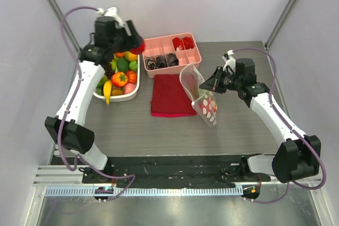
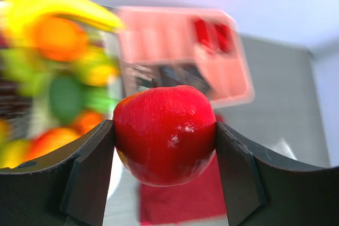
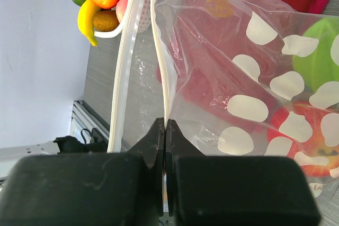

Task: Place the food in the zip-top bag and seal the zipper
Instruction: Pick up the fake fruit from the bin, then place the fake fruit in the zipper food storage bag.

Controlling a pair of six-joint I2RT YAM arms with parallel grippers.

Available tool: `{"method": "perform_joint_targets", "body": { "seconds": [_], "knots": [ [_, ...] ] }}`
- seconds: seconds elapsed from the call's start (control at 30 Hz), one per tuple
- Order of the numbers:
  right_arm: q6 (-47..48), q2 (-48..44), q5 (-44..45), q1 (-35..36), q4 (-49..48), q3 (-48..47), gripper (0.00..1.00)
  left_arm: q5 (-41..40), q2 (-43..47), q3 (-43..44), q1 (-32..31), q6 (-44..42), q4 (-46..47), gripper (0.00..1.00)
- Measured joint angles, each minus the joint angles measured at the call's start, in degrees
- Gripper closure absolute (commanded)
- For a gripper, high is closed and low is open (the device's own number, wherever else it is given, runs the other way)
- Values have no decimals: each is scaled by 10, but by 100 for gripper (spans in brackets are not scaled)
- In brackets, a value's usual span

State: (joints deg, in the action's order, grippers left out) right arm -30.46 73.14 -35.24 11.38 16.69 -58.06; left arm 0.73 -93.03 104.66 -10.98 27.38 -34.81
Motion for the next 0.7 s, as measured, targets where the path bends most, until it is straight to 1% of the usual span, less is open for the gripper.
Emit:
{"method": "perform_joint_targets", "body": {
  "seconds": [0.1, 0.2, 0.3, 0.37, 0.47, 0.5, 0.57, 0.63, 0.67, 0.7],
  "knots": [
    [2, 0, 1, 0, 0, 0, 99, 17, 1, -5, -99, -9, 12, 40],
    [3, 0, 2, 0, 0, 0, 99, 30, 0, -19, -192, -21, 20, 40],
    [3, 0, 2, 0, 0, 0, 99, 39, -1, -30, -266, -31, 22, 38],
    [4, 0, 2, 0, 0, 0, 99, 43, -6, -33, -303, -37, 26, 38],
    [4, 0, 2, 0, 0, 0, 99, 48, -22, -38, -338, -43, 33, 34],
    [4, 0, 2, -1, 0, 0, 99, 48, -28, -40, -343, -45, 34, 30],
    [4, 0, 2, -3, 0, 0, 99, 46, -45, -46, -352, -53, 34, 27],
    [4, 0, 2, -6, 0, 0, 99, 43, -65, -47, -355, -57, 31, 22],
    [8, 0, 9, -7, 5, 0, 99, 38, -76, -44, -355, -61, 27, 19],
    [8, 0, 9, -10, 8, 1, 99, 33, -86, -41, -355, -65, 20, 11]
  ]
}}
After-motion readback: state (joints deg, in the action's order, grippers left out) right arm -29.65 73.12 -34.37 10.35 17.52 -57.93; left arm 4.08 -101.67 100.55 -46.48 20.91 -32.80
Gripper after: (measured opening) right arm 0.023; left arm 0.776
